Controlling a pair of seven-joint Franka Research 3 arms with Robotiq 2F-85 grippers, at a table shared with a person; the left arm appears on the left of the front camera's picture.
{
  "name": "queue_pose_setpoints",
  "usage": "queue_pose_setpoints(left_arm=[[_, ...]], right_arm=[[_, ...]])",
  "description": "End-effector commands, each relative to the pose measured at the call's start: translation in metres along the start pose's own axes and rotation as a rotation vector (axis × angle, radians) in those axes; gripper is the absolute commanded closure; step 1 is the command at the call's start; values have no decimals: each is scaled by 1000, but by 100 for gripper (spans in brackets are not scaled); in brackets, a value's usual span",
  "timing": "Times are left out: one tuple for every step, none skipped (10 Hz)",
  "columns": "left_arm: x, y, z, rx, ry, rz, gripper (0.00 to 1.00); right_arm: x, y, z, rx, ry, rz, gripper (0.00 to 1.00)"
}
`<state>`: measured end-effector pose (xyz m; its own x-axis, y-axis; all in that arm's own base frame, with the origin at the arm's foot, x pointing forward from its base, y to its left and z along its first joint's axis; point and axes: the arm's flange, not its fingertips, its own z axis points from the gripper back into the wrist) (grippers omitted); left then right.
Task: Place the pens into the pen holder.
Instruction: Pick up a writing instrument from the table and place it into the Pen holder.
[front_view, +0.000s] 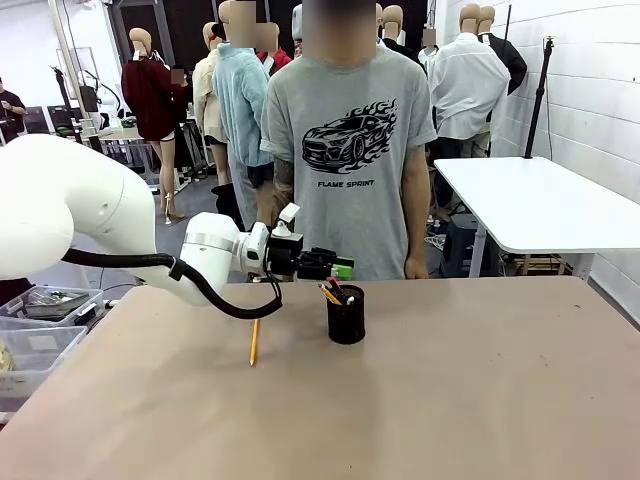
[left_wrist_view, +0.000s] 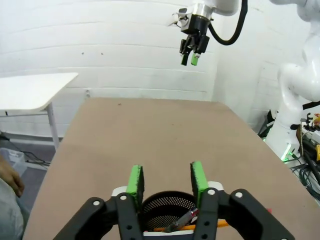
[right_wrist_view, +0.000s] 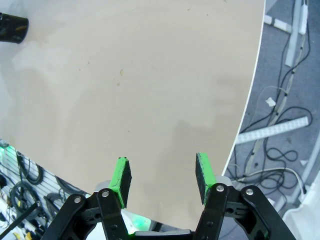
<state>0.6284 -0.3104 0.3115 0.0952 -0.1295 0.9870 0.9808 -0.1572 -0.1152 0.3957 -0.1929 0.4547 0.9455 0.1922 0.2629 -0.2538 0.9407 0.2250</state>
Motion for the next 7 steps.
queue_pose_setpoints(left_arm=[[24, -21, 16, 41, -31, -77, 26], [47, -37, 39, 111, -12, -123, 26], [69, -51, 68, 206, 4, -113, 26], [92, -66, 96, 305, 34, -59, 26], [117, -81, 112, 410, 101, 44, 26], [140, -96, 121, 553, 217, 193, 26], [153, -106, 128, 679, 262, 310, 26]], right_arm=[[-2, 0, -4, 11, -15, 9, 34], [-2, 0, -4, 11, -15, 9, 34], [-2, 0, -4, 11, -15, 9, 34], [-2, 0, -4, 11, -15, 9, 34], [-2, 0, -4, 11, -15, 9, 34], [-2, 0, -4, 11, -15, 9, 34], [-2, 0, -4, 11, -15, 9, 34]])
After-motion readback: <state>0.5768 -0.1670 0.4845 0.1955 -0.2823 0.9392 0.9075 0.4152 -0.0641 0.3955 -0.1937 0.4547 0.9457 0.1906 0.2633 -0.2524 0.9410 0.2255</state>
